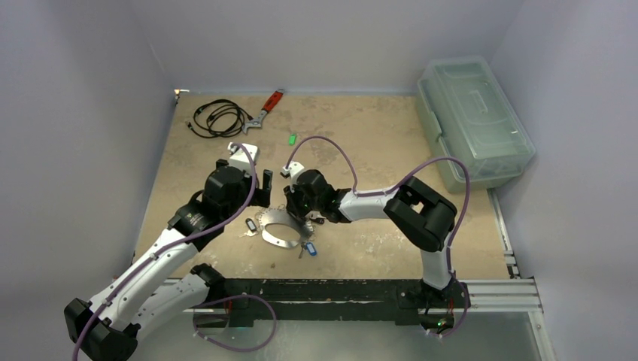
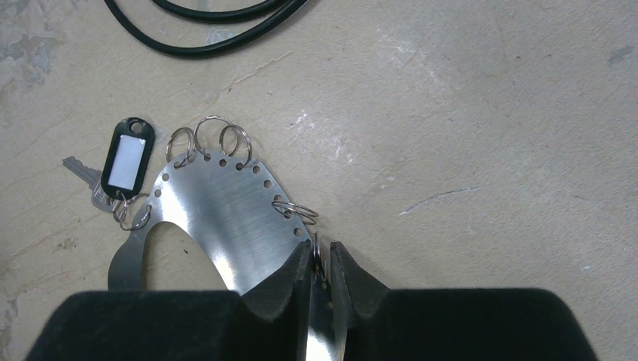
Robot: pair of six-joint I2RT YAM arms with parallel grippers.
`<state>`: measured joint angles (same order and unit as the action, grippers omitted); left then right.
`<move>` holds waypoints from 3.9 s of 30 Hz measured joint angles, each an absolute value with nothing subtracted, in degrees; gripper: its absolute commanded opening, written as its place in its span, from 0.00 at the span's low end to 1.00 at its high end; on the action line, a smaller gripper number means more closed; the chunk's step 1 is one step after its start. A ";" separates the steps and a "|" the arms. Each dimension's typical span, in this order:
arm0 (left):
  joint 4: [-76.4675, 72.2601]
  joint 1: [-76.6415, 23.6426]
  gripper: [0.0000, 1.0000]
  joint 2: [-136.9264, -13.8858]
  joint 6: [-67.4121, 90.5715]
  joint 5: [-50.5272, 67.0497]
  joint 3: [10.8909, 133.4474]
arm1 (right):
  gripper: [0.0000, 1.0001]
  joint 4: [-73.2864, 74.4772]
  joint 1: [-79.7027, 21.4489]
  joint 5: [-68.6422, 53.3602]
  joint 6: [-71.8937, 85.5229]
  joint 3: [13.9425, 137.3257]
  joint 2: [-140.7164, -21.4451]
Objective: Put the keys on the keyring
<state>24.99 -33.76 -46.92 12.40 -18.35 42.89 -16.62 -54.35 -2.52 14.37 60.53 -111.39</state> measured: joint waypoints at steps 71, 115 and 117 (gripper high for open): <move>9.85 -33.69 0.83 -28.82 9.89 13.17 34.70 | 0.00 39.88 -55.51 -15.88 -6.55 79.81 -85.03; -4.34 -34.94 0.46 -38.96 8.67 41.23 29.78 | 0.00 41.60 -55.48 -26.50 -16.19 84.47 -79.75; -3.73 -34.96 0.46 -39.20 7.20 41.52 30.15 | 0.00 41.63 -55.48 -26.55 -16.19 84.47 -79.75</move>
<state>-3.73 -34.96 -39.20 7.20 41.52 30.15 41.63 -55.48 -26.55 -16.19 84.47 -79.75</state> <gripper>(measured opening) 0.467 0.012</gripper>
